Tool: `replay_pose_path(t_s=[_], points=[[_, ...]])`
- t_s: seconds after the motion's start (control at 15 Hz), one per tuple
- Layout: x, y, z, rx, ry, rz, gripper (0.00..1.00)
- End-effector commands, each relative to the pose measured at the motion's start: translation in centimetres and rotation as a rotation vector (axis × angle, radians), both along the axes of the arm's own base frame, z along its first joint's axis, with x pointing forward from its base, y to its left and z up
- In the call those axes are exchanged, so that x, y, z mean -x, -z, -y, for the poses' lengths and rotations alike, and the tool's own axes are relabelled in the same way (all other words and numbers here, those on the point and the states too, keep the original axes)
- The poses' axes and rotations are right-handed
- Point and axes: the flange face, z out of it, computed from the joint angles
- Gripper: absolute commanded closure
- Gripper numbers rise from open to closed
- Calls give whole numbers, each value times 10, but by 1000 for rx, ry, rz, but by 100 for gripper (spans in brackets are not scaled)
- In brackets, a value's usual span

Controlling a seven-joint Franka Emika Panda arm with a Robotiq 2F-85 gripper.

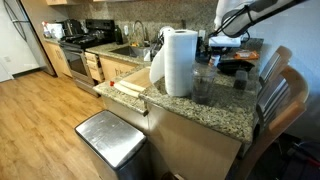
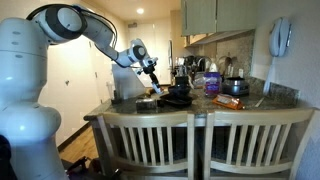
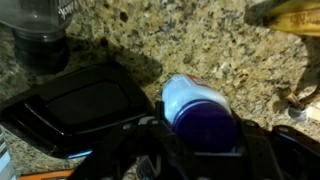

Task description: Remove the clear bottle from the black bowl and put the white and orange bottle in the black bowl

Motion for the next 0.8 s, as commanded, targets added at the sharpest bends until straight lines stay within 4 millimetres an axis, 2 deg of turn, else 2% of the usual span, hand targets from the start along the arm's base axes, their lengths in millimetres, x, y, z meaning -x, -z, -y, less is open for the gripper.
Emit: replay_pose_path(t_s=[0.0, 0.47, 0.73], points=[[-12, -2, 12, 29, 10, 83, 70], [-31, -12, 14, 320, 63, 250, 70], [-39, -8, 19, 338, 35, 292, 70]])
